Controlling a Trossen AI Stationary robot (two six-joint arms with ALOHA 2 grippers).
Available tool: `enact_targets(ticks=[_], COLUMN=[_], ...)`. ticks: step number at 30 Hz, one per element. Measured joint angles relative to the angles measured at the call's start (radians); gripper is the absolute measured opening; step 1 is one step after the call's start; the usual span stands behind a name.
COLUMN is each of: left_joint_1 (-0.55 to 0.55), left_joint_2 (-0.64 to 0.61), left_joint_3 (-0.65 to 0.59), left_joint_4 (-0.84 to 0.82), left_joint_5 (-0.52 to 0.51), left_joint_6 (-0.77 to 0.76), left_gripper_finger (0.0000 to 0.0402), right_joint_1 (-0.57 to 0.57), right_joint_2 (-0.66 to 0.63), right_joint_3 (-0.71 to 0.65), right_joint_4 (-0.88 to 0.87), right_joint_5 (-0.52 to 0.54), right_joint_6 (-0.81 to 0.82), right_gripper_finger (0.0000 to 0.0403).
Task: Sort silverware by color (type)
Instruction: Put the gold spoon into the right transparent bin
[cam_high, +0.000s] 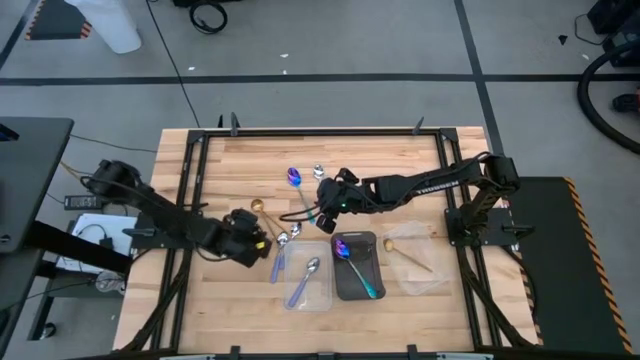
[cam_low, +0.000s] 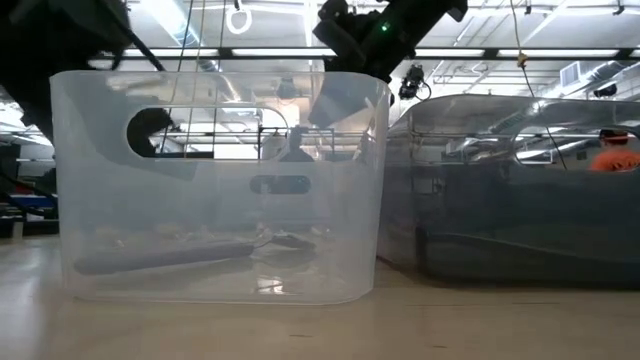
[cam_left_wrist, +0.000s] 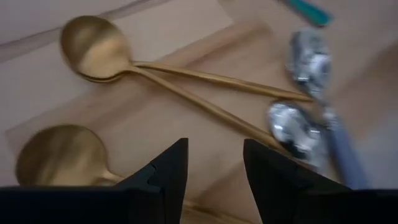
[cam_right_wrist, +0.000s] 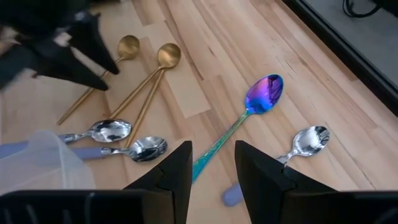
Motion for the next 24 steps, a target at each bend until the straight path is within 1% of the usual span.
enact_targets(ticks=[2,7,11,15,19,24], left_joint_1=[0.033,0.102,0.124,0.148,0.181,0.237], left_joint_2=[0.021,0.063,0.069,0.069,0.076,0.093], left_joint_3=[0.0,0.0,0.0,0.0,0.001,0.004], left_joint_4=[0.0,0.016,0.071,0.075,0.078,0.083], left_joint_5=[0.015,0.015,0.015,0.019,0.046,0.092], left_joint_6=[0.014,0.029,0.07,0.074,0.073,0.097], left_gripper_finger=[0.0162,0.0162,0.0162,0.0162,0.0162,0.0162], right_joint_1=[0.007,0.025,0.03,0.029,0.029,0.031], right_joint_2=[0.0,0.0,0.0,-0.001,-0.001,-0.002], right_joint_3=[0.0,0.0,0.0,0.0,0.0,0.0], right_joint_4=[0.0,0.0,0.0,0.0,0.006,0.064], right_joint_5=[0.0,0.0,0.0,0.0,0.0,-0.002], right_joint_6=[0.009,0.016,0.011,-0.002,-0.003,-0.006], right_gripper_finger=[0.013,0.013,0.013,0.013,0.013,0.013])
